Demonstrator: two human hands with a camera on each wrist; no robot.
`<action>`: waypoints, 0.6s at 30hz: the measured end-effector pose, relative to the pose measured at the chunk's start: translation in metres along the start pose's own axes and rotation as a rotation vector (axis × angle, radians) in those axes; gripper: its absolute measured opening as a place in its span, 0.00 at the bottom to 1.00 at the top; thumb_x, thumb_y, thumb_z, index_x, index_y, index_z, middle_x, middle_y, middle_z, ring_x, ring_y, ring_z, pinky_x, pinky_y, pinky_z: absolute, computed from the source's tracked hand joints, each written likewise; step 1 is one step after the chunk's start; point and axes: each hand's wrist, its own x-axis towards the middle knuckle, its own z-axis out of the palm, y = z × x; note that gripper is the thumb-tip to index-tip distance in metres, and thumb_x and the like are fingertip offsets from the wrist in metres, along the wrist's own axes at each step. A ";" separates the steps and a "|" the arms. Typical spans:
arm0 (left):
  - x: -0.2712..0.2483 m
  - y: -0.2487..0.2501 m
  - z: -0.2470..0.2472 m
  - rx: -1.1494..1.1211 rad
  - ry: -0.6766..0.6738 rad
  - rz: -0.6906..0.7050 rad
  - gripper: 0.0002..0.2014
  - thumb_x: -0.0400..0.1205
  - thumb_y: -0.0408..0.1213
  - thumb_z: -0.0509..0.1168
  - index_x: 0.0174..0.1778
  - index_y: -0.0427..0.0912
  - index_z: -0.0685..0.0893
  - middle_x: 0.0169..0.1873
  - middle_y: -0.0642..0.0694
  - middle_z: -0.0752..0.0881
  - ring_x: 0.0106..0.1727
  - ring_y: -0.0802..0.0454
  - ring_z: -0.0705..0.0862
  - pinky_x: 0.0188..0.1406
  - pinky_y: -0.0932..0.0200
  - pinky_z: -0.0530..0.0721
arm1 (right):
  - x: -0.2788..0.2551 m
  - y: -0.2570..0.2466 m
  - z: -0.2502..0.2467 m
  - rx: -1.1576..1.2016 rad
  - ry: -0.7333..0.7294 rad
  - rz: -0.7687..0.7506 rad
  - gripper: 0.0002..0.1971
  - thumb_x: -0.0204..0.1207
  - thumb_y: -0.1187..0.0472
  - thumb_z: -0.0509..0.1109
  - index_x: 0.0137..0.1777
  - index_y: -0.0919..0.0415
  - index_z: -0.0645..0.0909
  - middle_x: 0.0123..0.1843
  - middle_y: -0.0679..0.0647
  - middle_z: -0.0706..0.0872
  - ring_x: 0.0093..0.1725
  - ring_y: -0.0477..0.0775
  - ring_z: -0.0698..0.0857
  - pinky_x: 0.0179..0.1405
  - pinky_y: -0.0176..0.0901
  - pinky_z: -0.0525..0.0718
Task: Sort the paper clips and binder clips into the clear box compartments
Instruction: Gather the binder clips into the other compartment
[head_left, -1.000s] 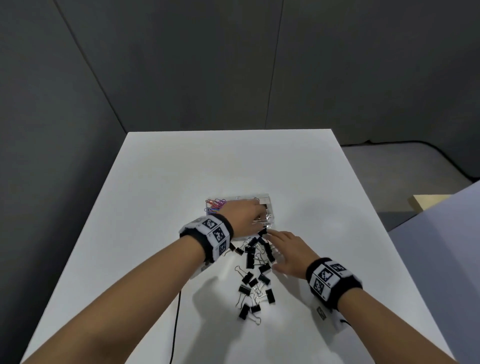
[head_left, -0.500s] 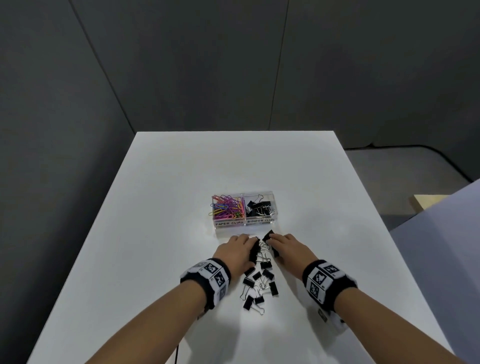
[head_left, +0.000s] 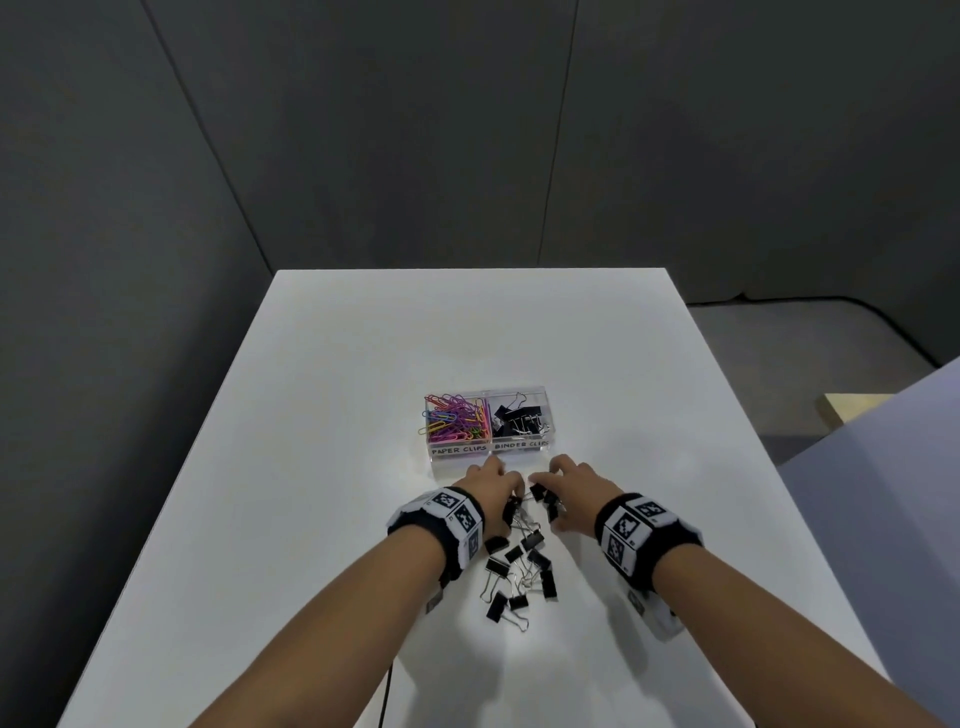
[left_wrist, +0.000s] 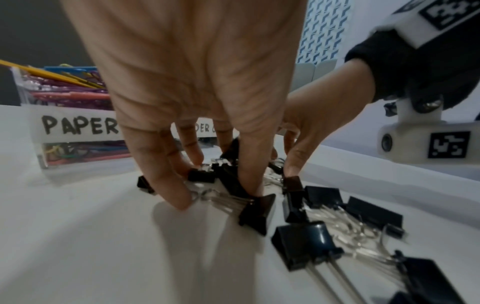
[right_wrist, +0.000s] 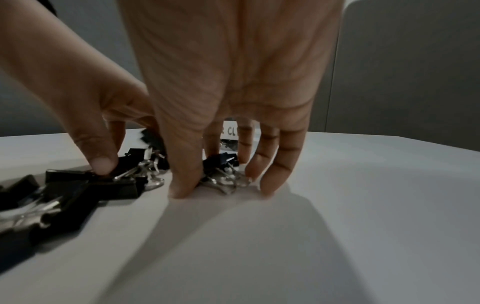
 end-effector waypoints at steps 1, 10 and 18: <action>0.001 -0.001 0.000 -0.017 -0.002 -0.003 0.25 0.75 0.35 0.71 0.67 0.45 0.73 0.72 0.41 0.65 0.71 0.39 0.70 0.67 0.47 0.77 | 0.001 0.000 0.001 0.035 0.012 0.000 0.32 0.74 0.61 0.71 0.77 0.49 0.65 0.74 0.58 0.65 0.70 0.63 0.70 0.66 0.54 0.78; 0.004 -0.001 0.002 -0.025 -0.046 0.015 0.29 0.78 0.33 0.67 0.74 0.50 0.66 0.73 0.39 0.66 0.65 0.37 0.79 0.62 0.47 0.82 | 0.003 -0.002 0.005 0.141 0.053 0.039 0.16 0.76 0.65 0.65 0.63 0.61 0.72 0.63 0.62 0.71 0.53 0.66 0.83 0.54 0.54 0.84; 0.005 0.009 0.013 0.056 0.046 -0.032 0.27 0.74 0.41 0.70 0.65 0.41 0.68 0.70 0.38 0.67 0.63 0.37 0.77 0.58 0.45 0.82 | 0.008 -0.011 0.016 -0.017 0.087 0.127 0.12 0.80 0.70 0.58 0.62 0.65 0.71 0.66 0.63 0.68 0.59 0.64 0.78 0.44 0.50 0.73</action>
